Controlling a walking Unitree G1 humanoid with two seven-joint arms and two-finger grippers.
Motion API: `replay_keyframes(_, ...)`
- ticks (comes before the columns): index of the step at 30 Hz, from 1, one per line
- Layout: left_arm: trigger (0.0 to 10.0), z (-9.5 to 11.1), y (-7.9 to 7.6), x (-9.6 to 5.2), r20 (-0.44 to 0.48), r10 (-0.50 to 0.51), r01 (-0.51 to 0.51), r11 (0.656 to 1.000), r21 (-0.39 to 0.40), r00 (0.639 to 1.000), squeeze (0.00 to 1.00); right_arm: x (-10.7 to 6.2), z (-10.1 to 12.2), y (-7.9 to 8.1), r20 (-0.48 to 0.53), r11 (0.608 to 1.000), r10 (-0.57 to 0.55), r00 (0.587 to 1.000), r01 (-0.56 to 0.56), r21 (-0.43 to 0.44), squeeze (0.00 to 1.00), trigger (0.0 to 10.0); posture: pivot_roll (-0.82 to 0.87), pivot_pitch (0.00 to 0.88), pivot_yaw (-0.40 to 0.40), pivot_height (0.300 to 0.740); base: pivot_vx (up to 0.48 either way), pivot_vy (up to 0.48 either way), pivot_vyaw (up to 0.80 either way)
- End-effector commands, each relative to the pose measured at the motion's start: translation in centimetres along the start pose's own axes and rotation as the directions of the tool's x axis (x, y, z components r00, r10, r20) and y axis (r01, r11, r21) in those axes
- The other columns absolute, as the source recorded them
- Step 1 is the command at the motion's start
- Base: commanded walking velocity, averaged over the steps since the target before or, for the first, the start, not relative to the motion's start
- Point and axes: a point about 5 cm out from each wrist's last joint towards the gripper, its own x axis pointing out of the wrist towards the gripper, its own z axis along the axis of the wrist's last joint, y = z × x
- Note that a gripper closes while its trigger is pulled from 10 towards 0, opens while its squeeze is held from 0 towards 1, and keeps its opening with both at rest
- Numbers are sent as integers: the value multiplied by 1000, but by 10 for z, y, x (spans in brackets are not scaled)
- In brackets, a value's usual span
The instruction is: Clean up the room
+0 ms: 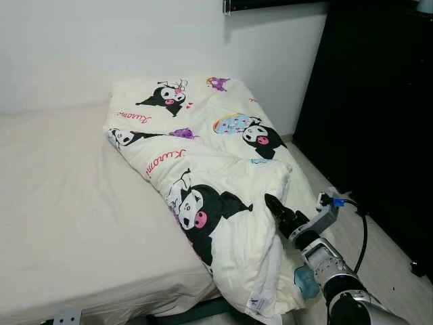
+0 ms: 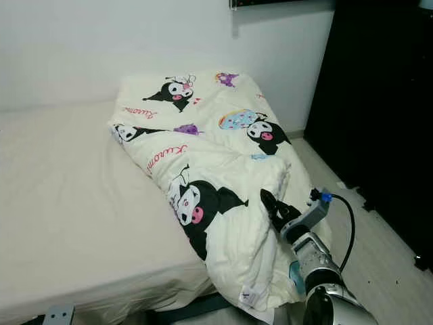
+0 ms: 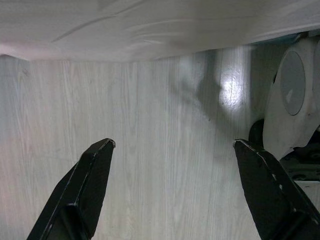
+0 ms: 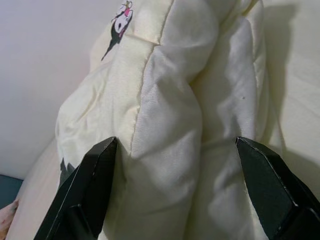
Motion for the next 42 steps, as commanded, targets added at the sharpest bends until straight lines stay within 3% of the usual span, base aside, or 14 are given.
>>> replay_keyframes(1, 10000, -6, -1, -1, -18, -8, 8, 1000, 8, 1000, 0, 3, -4, 3, -26, 1000, -10, 1000, 10, -11, 0, 10000, -123, 0, 34, 506, 0, 0, 0)
replay_keyframes(6, 10000, -6, -2, -1, -19, -9, 9, 1000, 9, 1000, 0, 5, -6, 6, -33, 1000, -5, 999, 4, -15, 0, 9137, -126, 0, 33, 506, 0, 0, 0)
replay_keyframes(7, 10000, -5, -2, -1, -20, -11, 11, 1000, 9, 1000, 0, 9, -7, 11, -40, 1000, 5, 999, -7, -29, 0, 0, -126, 0, 32, 506, 0, 0, 0)
replay_keyframes(24, 10000, 19, 8, 2, 54, 62, -58, 996, -66, 997, 0, 32, -20, 52, -123, 980, 159, 980, -172, -102, 0, 0, -123, 0, 21, 506, 0, 0, 0)
replay_keyframes(25, 10000, 32, 19, 2, 82, 146, -142, 988, -62, 986, 0, 42, -25, 81, -151, 941, 307, 940, -323, -98, 0, 0, -115, 0, 15, 506, 0, 0, 0)
replay_keyframes(30, 10000, 35, 27, 2, 77, 215, -212, 976, -41, 974, 0, 51, -34, 118, -207, 858, 483, 851, -507, -83, 0, 0, -109, 0, 11, 506, 0, 0, 0)
replay_keyframes(31, 10000, 31, 27, 2, 49, 242, -241, 970, -23, 969, 0, 56, -44, 158, -274, 744, 630, 727, -666, -58, 0, 0, -100, 0, 1, 506, 0, 0, 0)
replay_keyframes(33, 10000, 26, 25, 2, 30, 248, -248, 969, -6, 968, 0, 56, -55, 185, -347, 647, 703, 621, -761, -50, 0, 0, -99, 0, -2, 506, 0, 0, 0)
replay_keyframes(36, 10000, 22, 24, 1, 19, 250, -250, 968, 3, 968, 0, 55, -63, 196, -399, 593, 726, 560, -804, -48, 0, 0, -99, 0, -6, 506, 0, 0, 0)
replay_keyframes(38, 10000, 17, 23, 1, 4, 252, -252, 968, 10, 968, 0, 52, -73, 208, -463, 532, 742, 486, -846, -36, 0, 0, -98, 0, -11, 506, 0, 0, 0)
replay_keyframes(39, 10000, 12, 21, 1, -9, 253, -252, 967, 20, 968, 0, 48, -83, 216, -521, 471, 750, 407, -882, -12, 0, 0, -88, 0, -23, 506, 0, 0, 0)
replay_keyframes(40, 10000, 12, 21, 1, -9, 253, -252, 967, 20, 968, 0, 48, -83, 216, -521, 471, 750, 407, -882, -12, 0, 0, -88, 0, -23, 506, 0, 0, 0)
replay_keyframes(41, 10000, 7, 20, 0, -21, 256, -255, 966, 28, 966, 0, 42, -93, 223, -575, 399, 757, 312, -916, 29, 0, 0, -79, 0, -32, 506, 0, 0, 0)
replay_keyframes(42, 10000, 7, 20, 0, -21, 256, -255, 966, 28, 966, 0, 42, -93, 223, -575, 399, 757, 312, -916, 29, 0, 0, -79, 0, -32, 506, 0, 0, 0)
